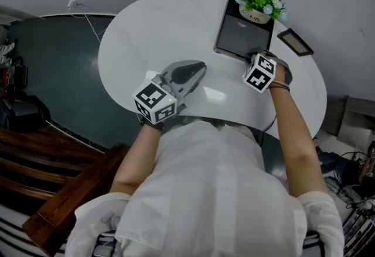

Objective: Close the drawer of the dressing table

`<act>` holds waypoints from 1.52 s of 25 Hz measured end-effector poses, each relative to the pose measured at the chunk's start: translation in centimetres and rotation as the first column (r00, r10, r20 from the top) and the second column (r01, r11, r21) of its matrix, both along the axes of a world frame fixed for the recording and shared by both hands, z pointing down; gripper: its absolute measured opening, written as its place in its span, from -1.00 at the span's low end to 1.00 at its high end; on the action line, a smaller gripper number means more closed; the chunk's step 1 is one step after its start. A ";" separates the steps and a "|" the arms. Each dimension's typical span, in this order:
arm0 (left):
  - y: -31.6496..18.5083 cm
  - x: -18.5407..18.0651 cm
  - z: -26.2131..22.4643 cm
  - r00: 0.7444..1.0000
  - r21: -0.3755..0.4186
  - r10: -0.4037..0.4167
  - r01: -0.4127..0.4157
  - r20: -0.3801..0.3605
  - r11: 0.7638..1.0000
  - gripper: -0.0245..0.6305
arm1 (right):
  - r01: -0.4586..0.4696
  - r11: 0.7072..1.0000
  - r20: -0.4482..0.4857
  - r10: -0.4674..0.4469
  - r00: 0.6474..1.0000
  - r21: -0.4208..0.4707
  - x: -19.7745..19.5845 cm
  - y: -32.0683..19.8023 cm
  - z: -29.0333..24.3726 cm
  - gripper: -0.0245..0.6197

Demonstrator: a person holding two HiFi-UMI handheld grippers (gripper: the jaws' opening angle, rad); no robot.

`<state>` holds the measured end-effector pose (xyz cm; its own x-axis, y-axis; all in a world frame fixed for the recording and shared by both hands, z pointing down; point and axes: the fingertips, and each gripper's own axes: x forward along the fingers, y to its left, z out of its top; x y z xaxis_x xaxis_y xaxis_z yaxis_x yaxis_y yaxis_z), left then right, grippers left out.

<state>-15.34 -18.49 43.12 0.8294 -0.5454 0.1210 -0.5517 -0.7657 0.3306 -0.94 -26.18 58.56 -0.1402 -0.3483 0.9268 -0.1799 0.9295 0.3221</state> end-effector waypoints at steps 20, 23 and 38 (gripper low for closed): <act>-0.8 -1.7 -2.2 0.999 0.058 -0.036 0.034 0.019 0.998 -0.86 | -0.560 0.818 0.648 0.497 0.577 -0.128 3.4 1.2 -7.7 -0.75; -1.1 -2.0 -2.7 0.999 0.071 -0.039 0.037 0.023 0.997 -0.86 | -0.602 0.785 0.755 0.480 0.447 -0.143 4.4 2.0 -10.3 -0.81; -2.1 -6.6 -7.0 0.990 0.175 -0.141 0.134 0.029 0.975 -0.86 | -0.750 0.661 0.948 0.250 0.197 -0.018 9.6 9.1 -20.3 -0.89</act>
<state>-21.89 -20.56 36.13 0.7411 -0.6697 0.0474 -0.6662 -0.7249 0.1751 8.64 -17.03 38.28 -0.3515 -0.9210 0.1679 -0.9359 0.3417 -0.0851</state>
